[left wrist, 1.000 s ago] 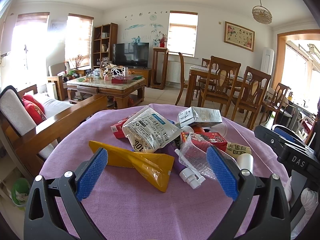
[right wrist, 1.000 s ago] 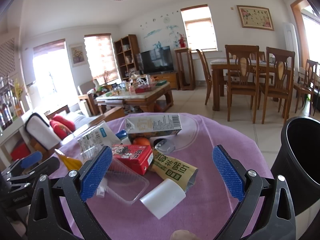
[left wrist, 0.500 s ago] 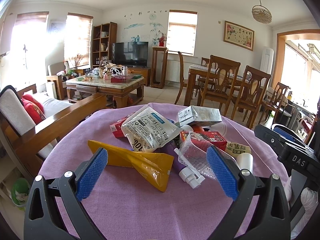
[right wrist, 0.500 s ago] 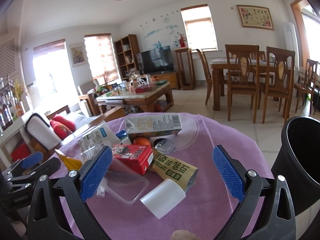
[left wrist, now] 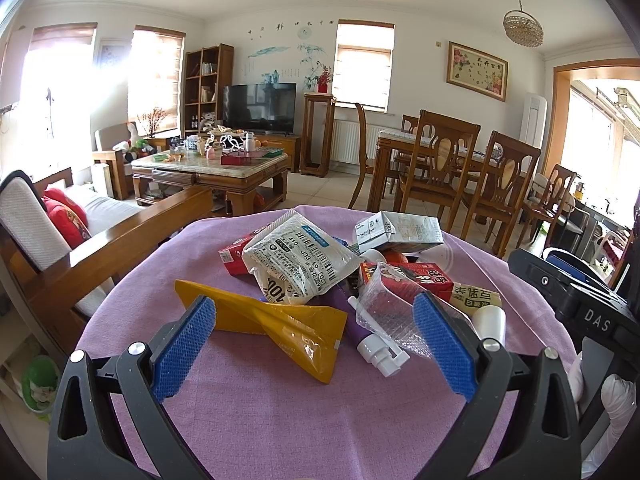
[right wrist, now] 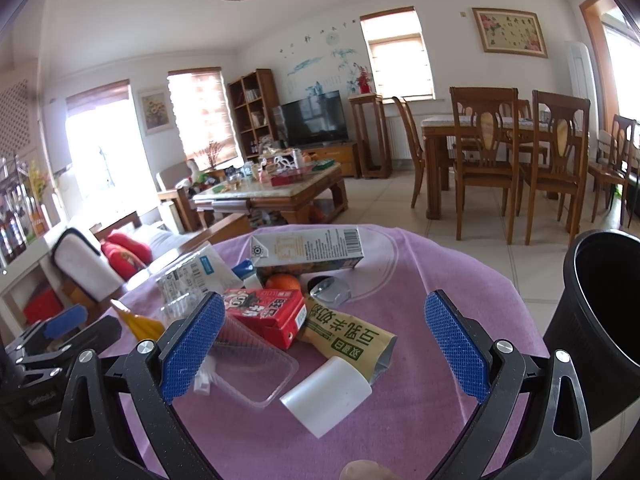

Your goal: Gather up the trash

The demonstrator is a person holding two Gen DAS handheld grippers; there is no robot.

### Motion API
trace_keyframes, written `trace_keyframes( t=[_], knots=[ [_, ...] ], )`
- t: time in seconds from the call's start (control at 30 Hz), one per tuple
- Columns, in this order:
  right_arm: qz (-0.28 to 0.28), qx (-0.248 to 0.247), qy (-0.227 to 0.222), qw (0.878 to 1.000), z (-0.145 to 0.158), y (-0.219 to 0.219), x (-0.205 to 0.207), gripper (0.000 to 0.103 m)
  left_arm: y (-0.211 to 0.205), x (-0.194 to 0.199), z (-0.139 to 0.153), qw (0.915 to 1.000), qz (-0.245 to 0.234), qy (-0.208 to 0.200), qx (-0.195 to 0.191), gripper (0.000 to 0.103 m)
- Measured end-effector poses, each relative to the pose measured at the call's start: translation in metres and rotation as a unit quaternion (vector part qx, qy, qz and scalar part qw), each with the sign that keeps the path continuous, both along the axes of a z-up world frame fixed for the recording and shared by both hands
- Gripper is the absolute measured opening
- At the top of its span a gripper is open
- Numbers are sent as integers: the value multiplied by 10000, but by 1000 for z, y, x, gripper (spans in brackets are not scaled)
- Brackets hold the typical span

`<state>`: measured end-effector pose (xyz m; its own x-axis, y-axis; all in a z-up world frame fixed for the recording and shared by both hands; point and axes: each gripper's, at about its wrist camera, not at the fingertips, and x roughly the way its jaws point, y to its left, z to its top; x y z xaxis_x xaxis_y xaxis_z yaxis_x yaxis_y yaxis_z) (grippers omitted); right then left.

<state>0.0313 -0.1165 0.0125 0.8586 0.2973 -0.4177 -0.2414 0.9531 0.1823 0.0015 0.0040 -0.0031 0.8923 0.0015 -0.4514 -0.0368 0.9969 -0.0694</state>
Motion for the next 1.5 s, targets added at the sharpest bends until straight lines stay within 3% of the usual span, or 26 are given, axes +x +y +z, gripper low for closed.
trace_keyframes(
  t=[1.0, 1.17, 1.3, 1.43, 1.5],
  knots=[
    [-6, 31, -7, 10000, 1, -1, 0, 99, 1, 0, 0, 10000, -4, -8, -16, 98],
    [229, 169, 29, 9996, -2, 0, 0, 99, 10, -11, 1, 9987, -147, -153, -455, 98],
    [623, -50, -51, 9980, 20, 5, 16, 99, 27, 13, 10, 9981, -329, 159, -492, 98],
    [997, 67, 377, 9943, 41, 11, 61, 99, 61, 56, 19, 9841, -714, 720, -1455, 98],
    [1129, 234, 702, 9908, 45, 9, 87, 99, 70, 77, 18, 9793, -724, 908, -1659, 98]
  ],
)
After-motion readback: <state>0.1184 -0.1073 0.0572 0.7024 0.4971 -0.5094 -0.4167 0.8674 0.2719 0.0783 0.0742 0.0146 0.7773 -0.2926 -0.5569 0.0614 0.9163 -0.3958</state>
